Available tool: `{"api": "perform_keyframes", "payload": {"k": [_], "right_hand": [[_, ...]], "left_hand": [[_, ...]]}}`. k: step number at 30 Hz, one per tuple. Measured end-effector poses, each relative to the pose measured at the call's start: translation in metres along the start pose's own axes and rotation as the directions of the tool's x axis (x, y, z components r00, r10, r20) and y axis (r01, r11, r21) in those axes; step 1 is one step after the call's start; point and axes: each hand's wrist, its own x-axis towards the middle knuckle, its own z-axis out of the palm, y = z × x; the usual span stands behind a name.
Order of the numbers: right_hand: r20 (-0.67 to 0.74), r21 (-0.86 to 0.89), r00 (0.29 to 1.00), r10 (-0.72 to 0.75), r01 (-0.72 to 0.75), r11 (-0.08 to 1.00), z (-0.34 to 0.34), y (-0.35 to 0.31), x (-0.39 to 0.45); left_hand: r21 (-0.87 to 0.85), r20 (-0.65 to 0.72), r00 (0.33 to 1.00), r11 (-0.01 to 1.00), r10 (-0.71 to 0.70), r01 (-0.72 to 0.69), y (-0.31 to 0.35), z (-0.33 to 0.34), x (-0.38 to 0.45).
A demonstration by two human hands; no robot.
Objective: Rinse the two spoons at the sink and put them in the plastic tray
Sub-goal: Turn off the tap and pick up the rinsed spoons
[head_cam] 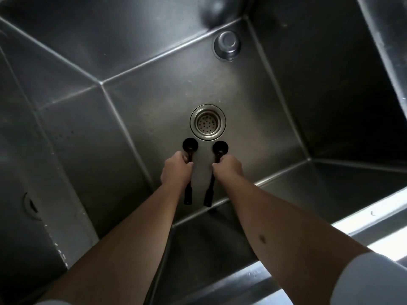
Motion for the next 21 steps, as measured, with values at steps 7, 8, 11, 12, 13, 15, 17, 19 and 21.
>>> {"api": "perform_keyframes", "payload": {"k": [7, 8, 11, 12, 13, 15, 17, 19, 21], "right_hand": [[0.031, 0.065, 0.984, -0.175, 0.172, 0.983, -0.008, -0.005, 0.004], [0.018, 0.098, 0.981, -0.194, 0.192, 0.977, -0.013, -0.007, 0.002], [-0.019, 0.254, 0.965, -0.261, 0.257, 0.932, -0.034, -0.02, -0.013], [-0.027, 0.306, 0.957, -0.289, 0.283, 0.909, -0.043, -0.026, -0.021], [-0.036, 0.347, 0.95, -0.311, 0.304, 0.887, -0.051, -0.031, -0.03], [-0.06, 0.435, 0.937, -0.345, 0.336, 0.836, -0.07, -0.04, -0.052], [-0.056, 0.554, 0.924, -0.377, 0.343, 0.759, -0.087, -0.045, -0.08], [-0.054, 0.624, 0.896, -0.441, 0.375, 0.685, -0.103, -0.046, -0.114], [-0.055, 0.671, 0.857, -0.512, 0.411, 0.617, -0.115, -0.043, -0.15]], "left_hand": [[-0.001, 0.045, 0.989, 0.99, 0.144, -0.144, 0.003, -0.011, 0.012], [-0.036, 0.043, 0.987, 0.988, 0.153, -0.151, 0.008, -0.018, 0.011], [-0.252, 0.047, 0.983, 0.955, 0.177, -0.159, 0.027, -0.049, -0.004], [-0.331, 0.056, 0.981, 0.931, 0.185, -0.156, 0.035, -0.062, -0.012], [-0.39, 0.065, 0.98, 0.909, 0.19, -0.151, 0.042, -0.076, -0.022], [-0.484, 0.067, 0.978, 0.863, 0.199, -0.143, 0.053, -0.103, -0.047], [-0.531, 0.029, 0.973, 0.828, 0.227, -0.178, 0.059, -0.13, -0.077], [-0.514, -0.036, 0.953, 0.813, 0.299, -0.274, 0.059, -0.156, -0.113], [-0.502, -0.082, 0.928, 0.789, 0.364, -0.354, 0.055, -0.18, -0.148]]}}
